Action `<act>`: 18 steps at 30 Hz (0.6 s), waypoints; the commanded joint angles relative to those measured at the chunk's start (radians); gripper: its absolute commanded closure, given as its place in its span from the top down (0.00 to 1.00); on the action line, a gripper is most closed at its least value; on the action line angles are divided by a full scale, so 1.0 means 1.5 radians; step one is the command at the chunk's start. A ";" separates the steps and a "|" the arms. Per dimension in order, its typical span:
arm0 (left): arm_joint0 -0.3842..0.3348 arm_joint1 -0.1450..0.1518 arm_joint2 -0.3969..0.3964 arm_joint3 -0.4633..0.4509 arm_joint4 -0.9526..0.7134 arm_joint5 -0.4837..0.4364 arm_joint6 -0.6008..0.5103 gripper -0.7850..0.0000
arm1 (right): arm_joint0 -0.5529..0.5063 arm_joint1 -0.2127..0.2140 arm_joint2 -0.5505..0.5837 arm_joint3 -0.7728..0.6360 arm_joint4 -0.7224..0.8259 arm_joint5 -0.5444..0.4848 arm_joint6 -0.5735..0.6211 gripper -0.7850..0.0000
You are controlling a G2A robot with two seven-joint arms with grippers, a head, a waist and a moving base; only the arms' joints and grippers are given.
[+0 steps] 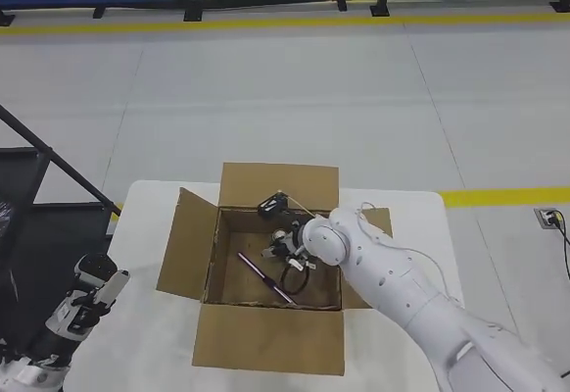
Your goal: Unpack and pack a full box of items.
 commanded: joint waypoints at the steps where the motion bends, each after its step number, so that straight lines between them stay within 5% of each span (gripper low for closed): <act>1: 0.000 0.000 0.000 0.000 0.000 0.000 0.000 1.00 | 0.003 -0.010 -0.004 0.018 -0.002 -0.001 -0.010 0.83; 2: 0.000 0.000 0.000 0.000 0.000 0.000 0.000 1.00 | 0.004 -0.014 -0.006 0.027 -0.002 -0.003 -0.013 0.82; 4: 0.000 0.000 0.000 0.000 0.000 0.000 0.000 1.00 | 0.008 -0.023 -0.009 0.044 -0.002 -0.008 -0.017 0.51; 6: 0.000 0.000 0.000 0.000 0.000 0.000 0.000 1.00 | 0.011 -0.031 -0.010 0.059 -0.002 -0.012 -0.022 0.44; 11: 0.000 0.000 0.000 0.000 0.000 0.000 0.000 1.00 | 0.018 -0.045 -0.008 0.086 -0.003 -0.031 -0.039 0.05; 18: 0.000 0.000 0.000 0.000 0.000 0.000 0.000 1.00 | 0.017 -0.043 0.011 0.047 0.003 -0.102 -0.036 0.00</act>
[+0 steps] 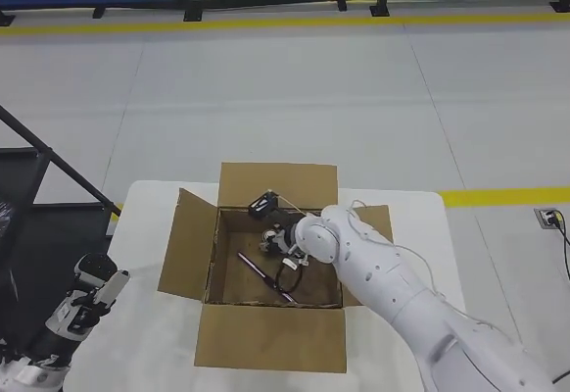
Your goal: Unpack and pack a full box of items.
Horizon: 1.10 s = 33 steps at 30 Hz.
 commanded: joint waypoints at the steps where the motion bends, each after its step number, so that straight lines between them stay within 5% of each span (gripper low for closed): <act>1: 0.000 0.000 0.000 0.000 0.000 0.000 0.000 1.00 | -0.003 0.007 0.012 -0.036 -0.001 -0.015 -0.003 0.00; 8: 0.000 0.000 0.000 0.000 0.000 0.000 0.000 1.00 | -0.071 0.077 0.114 -0.306 -0.075 0.035 0.027 0.00; 15: 0.000 0.000 0.000 0.000 0.000 0.000 0.000 1.00 | -0.339 0.182 0.372 -0.793 -0.258 0.126 0.173 0.00; 19: 0.000 0.000 0.000 0.000 0.000 0.000 0.000 1.00 | -0.470 0.208 0.509 -0.950 -0.313 0.147 0.186 0.00; 24: 0.000 0.000 0.000 0.000 0.000 0.000 0.000 1.00 | -0.554 0.223 0.665 -0.960 -0.324 0.170 0.142 0.00; 33: 0.000 0.000 0.000 0.000 0.000 0.000 0.000 1.00 | -0.517 0.241 0.778 -0.708 -0.300 0.126 0.130 0.00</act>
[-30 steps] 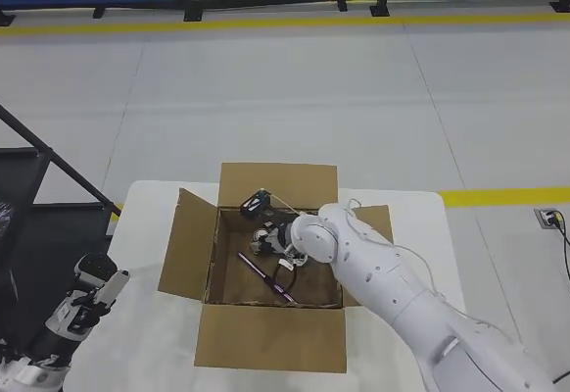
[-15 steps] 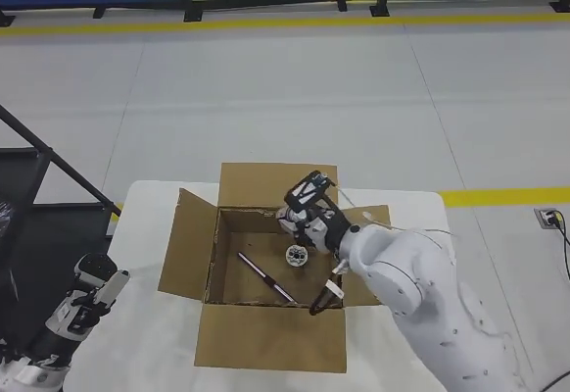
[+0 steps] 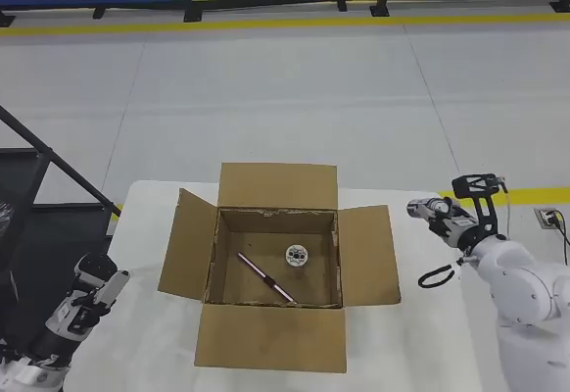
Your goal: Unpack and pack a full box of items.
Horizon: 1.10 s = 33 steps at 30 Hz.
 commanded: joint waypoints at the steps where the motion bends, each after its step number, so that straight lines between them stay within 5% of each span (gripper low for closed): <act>1: 0.000 0.000 0.000 0.000 0.000 0.000 0.000 1.00 | 0.015 0.004 0.000 0.069 -0.038 0.005 0.003 0.00; 15: 0.000 0.000 0.000 0.000 0.000 0.000 0.000 1.00 | 0.112 0.013 -0.032 0.350 -0.051 -0.002 0.017 0.00; 19: 0.000 0.000 0.000 0.000 0.000 0.000 0.000 1.00 | 0.123 0.015 -0.036 0.387 -0.042 -0.001 0.024 0.50; 20: 0.000 0.000 0.000 0.000 0.000 0.000 0.000 1.00 | 0.125 0.016 -0.036 0.393 -0.038 -0.003 0.020 0.89; 21: 0.000 0.000 0.000 0.000 0.000 0.000 0.000 1.00 | 0.126 0.016 -0.037 0.398 -0.035 -0.005 0.018 1.00; 33: 0.000 0.000 0.000 0.000 0.000 0.000 0.000 1.00 | 0.115 0.025 -0.039 0.291 -0.042 0.019 0.008 1.00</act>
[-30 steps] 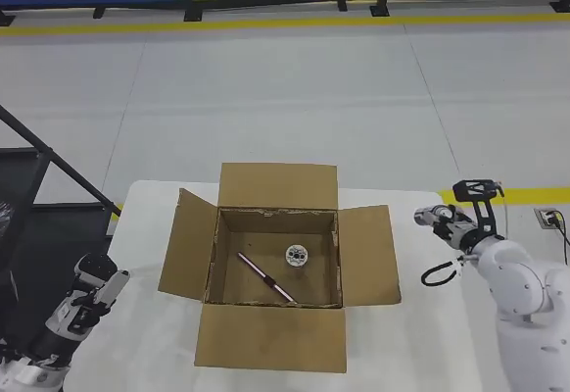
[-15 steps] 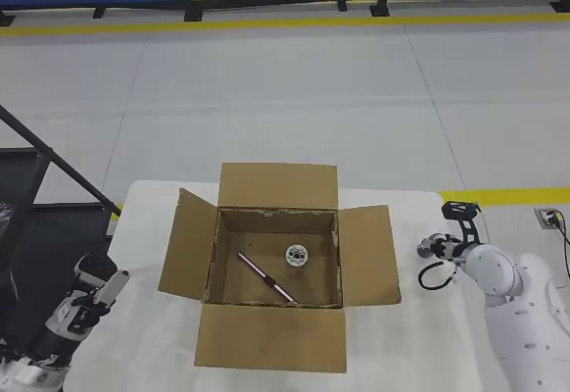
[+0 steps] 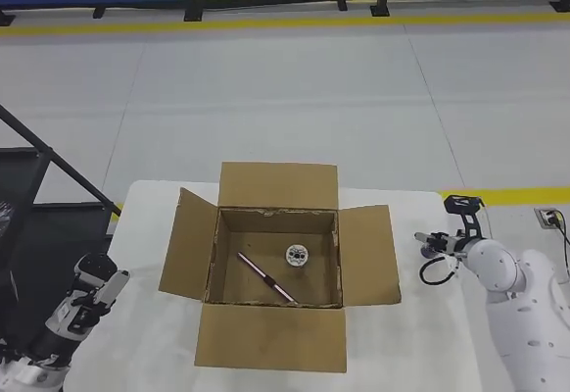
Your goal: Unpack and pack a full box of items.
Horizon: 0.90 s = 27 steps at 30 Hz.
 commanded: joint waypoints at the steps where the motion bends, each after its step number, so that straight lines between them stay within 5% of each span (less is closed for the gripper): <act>1: 0.000 0.000 0.000 0.000 0.000 0.000 0.000 1.00 | -0.007 0.003 0.007 -0.054 -0.009 0.009 -0.003 1.00; 7: 0.000 0.000 0.000 0.000 0.000 0.000 0.000 1.00 | -0.042 0.003 -0.030 -0.290 -0.016 0.020 0.012 1.00; 12: 0.000 0.000 0.000 0.000 0.000 0.000 0.000 1.00 | -0.018 -0.008 -0.155 -0.382 0.053 -0.039 0.068 1.00; 18: 0.000 0.000 0.000 0.000 0.000 0.000 0.000 1.00 | 0.102 -0.040 -0.363 -0.224 0.158 -0.081 0.142 1.00; 27: 0.000 0.000 0.000 0.000 0.000 0.000 0.000 1.00 | 0.247 -0.121 -0.583 0.104 0.216 -0.071 0.064 1.00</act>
